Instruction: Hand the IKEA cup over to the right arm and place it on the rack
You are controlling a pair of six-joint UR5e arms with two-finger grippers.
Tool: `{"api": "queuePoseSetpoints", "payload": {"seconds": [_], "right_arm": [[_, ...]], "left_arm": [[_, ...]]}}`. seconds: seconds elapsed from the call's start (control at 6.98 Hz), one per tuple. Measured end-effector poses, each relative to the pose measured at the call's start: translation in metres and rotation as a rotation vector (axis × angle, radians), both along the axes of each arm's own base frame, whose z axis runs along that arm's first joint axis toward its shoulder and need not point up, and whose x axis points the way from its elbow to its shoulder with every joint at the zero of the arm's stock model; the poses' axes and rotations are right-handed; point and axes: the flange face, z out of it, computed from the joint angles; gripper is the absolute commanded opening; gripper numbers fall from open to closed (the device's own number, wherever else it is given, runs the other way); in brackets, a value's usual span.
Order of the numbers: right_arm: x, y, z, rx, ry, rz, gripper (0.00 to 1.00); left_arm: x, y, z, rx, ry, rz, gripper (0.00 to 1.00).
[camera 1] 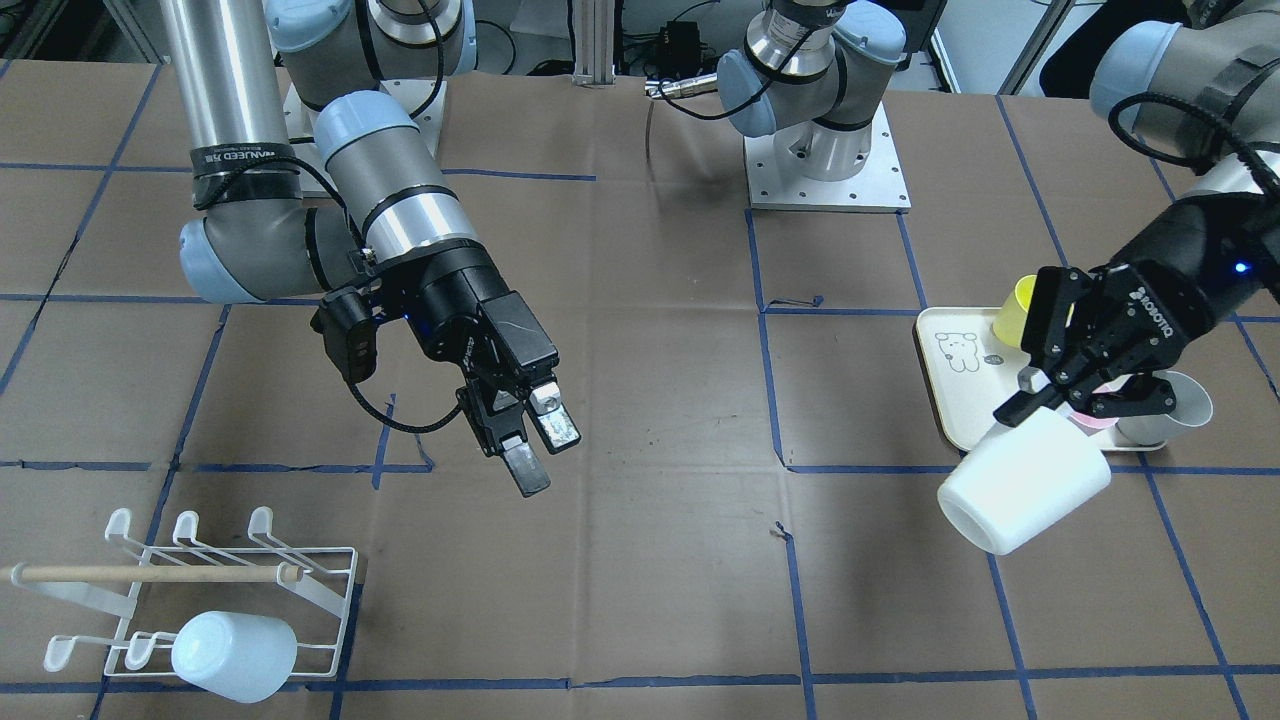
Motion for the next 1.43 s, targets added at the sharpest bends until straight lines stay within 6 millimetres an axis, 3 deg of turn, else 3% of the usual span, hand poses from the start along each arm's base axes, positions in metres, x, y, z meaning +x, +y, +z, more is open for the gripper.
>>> {"api": "queuePoseSetpoints", "payload": {"seconds": [0.29,0.72,1.15,1.43], "right_arm": [[0.000,0.015,-0.003,0.109,-0.104,-0.026,1.00],[0.004,0.016,-0.007,0.186,-0.202,-0.036,1.00],[0.009,0.015,-0.014,0.216,-0.198,-0.028,1.00],[0.029,0.011,-0.018,0.219,-0.199,0.003,0.99]], "left_arm": [[-0.019,-0.009,-0.039,-0.101,0.058,-0.075,0.01],[-0.040,0.007,-0.079,-0.215,0.114,-0.146,0.03],[-0.061,0.013,-0.090,-0.241,0.125,-0.189,0.04],[-0.091,0.018,-0.088,-0.239,0.122,-0.235,0.04]]}}
